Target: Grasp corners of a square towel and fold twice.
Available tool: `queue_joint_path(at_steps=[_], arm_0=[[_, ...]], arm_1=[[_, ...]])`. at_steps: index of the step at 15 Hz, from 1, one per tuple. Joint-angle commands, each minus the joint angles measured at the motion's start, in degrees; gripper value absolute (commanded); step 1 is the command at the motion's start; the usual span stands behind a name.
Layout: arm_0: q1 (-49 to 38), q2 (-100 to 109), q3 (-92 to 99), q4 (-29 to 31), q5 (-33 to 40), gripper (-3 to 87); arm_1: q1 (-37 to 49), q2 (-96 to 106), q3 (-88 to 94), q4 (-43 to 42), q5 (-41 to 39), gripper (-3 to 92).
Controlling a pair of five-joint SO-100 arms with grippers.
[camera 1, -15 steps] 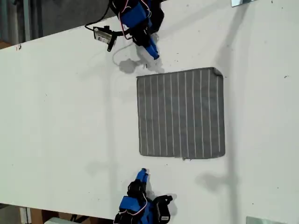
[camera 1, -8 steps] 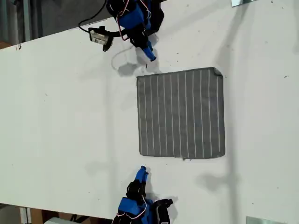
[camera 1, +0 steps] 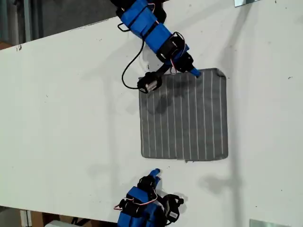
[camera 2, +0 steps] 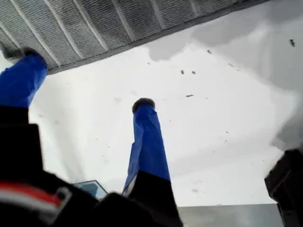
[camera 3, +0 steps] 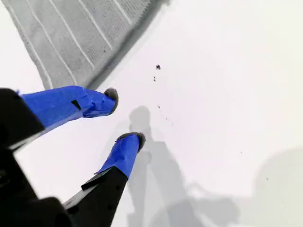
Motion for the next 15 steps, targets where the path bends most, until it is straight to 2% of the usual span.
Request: queue_joint_path(at_steps=[1, 2, 5, 8, 9, 10, 11, 12, 15], arm_0=[[1.7, 3.2, 0.7, -1.5, -1.6, 14.8], [1.9, 3.0, 0.6, -1.9, -1.6, 15.0], [2.2, 2.5, 0.9, -3.6, -1.6, 14.9], [3.1, 2.4, 1.5, -4.2, -2.4, 14.7], [3.1, 2.5, 1.7, -4.4, -2.4, 14.7], [3.2, 2.5, 2.1, -5.0, -2.4, 14.6], [3.3, 2.3, 2.5, -5.9, -2.5, 14.5], [3.7, 1.9, 3.2, -7.2, -2.7, 14.5], [5.2, -4.1, 1.4, -11.0, -3.3, 14.5]], arm_1=[[-5.1, -2.5, -4.0, -7.1, 3.2, 38.4], [-6.2, -7.6, -7.4, -9.6, 3.2, 38.5], [-5.8, -24.0, -22.5, -9.8, 0.4, 39.6], [-4.8, -28.9, -23.5, -12.7, 0.3, 38.3], [-4.7, -30.0, -23.7, -13.4, 0.3, 33.8], [-4.7, -31.1, -23.9, -14.2, 1.1, 14.2], [-4.9, -32.4, -23.9, -16.7, 1.6, -0.2], [-4.9, -34.6, -25.6, -18.0, 1.6, -0.2], [-1.4, -38.1, -33.4, -12.1, -1.9, -0.2]])
